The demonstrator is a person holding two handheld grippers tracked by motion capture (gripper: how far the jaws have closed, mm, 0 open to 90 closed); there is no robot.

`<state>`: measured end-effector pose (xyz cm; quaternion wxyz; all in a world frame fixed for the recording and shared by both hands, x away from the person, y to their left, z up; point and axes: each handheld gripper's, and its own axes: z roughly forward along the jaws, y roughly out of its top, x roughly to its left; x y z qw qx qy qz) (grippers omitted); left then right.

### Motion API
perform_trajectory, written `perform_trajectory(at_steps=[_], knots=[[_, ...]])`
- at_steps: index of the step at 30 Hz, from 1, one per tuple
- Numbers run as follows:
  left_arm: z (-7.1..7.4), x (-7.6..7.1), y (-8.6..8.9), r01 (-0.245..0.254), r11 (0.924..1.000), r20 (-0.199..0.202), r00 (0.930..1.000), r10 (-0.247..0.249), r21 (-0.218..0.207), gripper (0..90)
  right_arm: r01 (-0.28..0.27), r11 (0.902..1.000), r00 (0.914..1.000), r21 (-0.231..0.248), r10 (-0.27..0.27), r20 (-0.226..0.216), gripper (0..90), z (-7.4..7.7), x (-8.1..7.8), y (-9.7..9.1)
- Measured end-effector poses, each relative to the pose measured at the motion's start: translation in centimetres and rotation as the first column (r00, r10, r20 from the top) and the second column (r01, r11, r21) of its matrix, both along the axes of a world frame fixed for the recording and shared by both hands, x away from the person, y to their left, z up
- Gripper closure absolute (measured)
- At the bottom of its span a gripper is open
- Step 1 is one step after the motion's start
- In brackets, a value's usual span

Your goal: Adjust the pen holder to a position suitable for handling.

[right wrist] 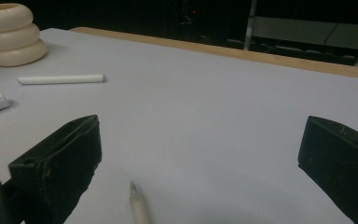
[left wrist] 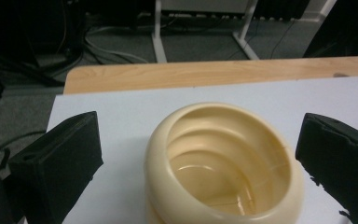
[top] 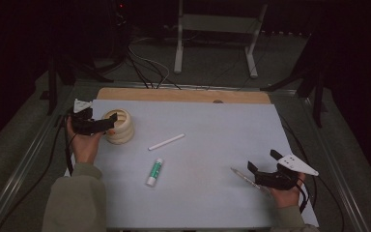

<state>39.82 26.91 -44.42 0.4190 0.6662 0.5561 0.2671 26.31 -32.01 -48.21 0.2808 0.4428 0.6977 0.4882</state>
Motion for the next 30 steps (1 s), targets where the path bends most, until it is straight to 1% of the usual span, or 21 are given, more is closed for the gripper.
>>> perform_trajectory(at_steps=[2,3,5,6,7,8,9,10,11,12,13,14,15,16,17,18,20,23,28,30], knots=[[-0.3,0.2,0.1,-0.006,1.0,-0.019,0.9998,0.006,-0.006,2.3,0.0,1.0,1.0,0.001,0.0,-0.001,0.0,0.0,0.0,0.0],[-0.4,0.4,0.2,-0.017,0.9998,-0.033,0.9993,0.016,-0.013,2.7,-0.001,1.0,1.0,0.001,0.001,-0.001,0.0,0.0,0.0,0.0],[-0.6,0.6,0.4,-0.023,0.9991,-0.056,0.9982,0.021,-0.036,4.5,-0.002,1.0,1.0,0.001,0.002,-0.001,0.0,0.0,0.0,0.0],[-0.7,0.7,0.4,-0.026,0.999,-0.067,0.9975,0.023,-0.036,5.5,-0.001,1.0,1.0,0.001,0.001,-0.002,0.0,0.0,0.0,0.0],[-0.8,0.9,0.3,-0.031,0.999,-0.078,0.9966,0.028,-0.034,6.7,-0.002,1.0,1.0,0.001,0.002,-0.002,0.0,0.0,0.0,0.0],[-0.9,1.0,0.2,-0.042,0.9989,-0.086,0.9955,0.04,-0.022,8.4,-0.001,1.0,1.0,0.0,0.001,-0.001,0.0,0.0,0.0,0.0],[-1.0,1.2,0.0,-0.075,0.9972,-0.099,0.9922,0.075,0.005,13.4,-0.001,1.0,1.0,0.001,0.001,-0.001,0.0,0.0,0.0,0.0],[-1.2,1.3,0.0,-0.075,0.9972,-0.112,0.9908,0.075,0.008,17.2,-0.001,1.0,1.0,0.001,0.001,-0.001,0.0,0.0,0.0,0.0],[-1.3,1.4,0.0,-0.071,0.9975,-0.12,0.9903,0.071,0.0,18.8,-0.002,1.0,1.0,0.001,0.002,-0.001,0.0,0.0,0.0,0.0],[-1.3,1.4,0.0,-0.071,0.9975,-0.12,0.9903,0.071,0.0,24.7,-0.002,1.0,1.0,0.001,0.002,-0.001,0.0,0.0,0.0,0.0],[-1.5,1.6,-0.1,-0.073,0.9973,-0.147,0.9864,0.074,0.01,24.7,-0.002,1.0,1.0,0.001,0.002,-0.001,0.0,0.0,0.0,0.0],[-1.7,1.7,-0.1,-0.076,0.9971,-0.156,0.985,0.075,-0.002,38.7,-0.002,1.0,1.0,0.0,0.002,-0.001,0.0,0.0,0.0,0.0],[-1.9,1.8,-0.1,-0.072,0.9974,-0.177,0.9816,0.072,0.004,45.4,-0.002,1.0,1.0,-0.001,0.002,-0.001,0.0,0.0,0.0,0.0],[-2.0,1.9,-0.1,-0.085,0.9961,-0.201,0.9756,0.088,0.025,53.0,-0.002,1.0,1.0,-0.001,0.002,-0.001,0.0,0.0,0.0,0.0],[-2.2,2.0,-0.1,-0.098,0.995,-0.207,0.9733,0.1,0.023,60.6,-0.001,1.0,1.0,0.001,0.001,-0.001,0.0,0.0,0.0,0.0],[-2.2,2.0,0.0,-0.1,0.9949,-0.206,0.9733,0.101,0.013,62.7,-0.001,1.0,1.0,0.001,0.001,0.0,0.0,0.0,0.0,0.0],[-2.1,2.1,-0.1,-0.119,0.9925,-0.21,0.97,0.122,0.03,74.9,-0.002,1.0,1.0,0.001,0.002,0.002,0.0,0.0,0.0,-0.1],[-2.1,2.1,-0.4,-0.119,0.9913,-0.205,0.9704,0.128,0.057,75.9,-0.003,1.0,1.0,-0.001,0.003,0.002,0.0,0.0,0.0,-0.1],[-2.1,2.0,-0.5,-0.098,0.9922,-0.196,0.9742,0.112,0.077,76.4,-0.003,1.0,1.0,0.0,0.003,0.002,0.0,0.0,0.0,-0.1],[-2.1,2.0,-0.5,-0.094,0.9923,-0.196,0.9746,0.108,0.081,77.2,-0.002,1.0,1.0,0.0,0.002,0.002,0.0,0.0,0.0,-0.1]])
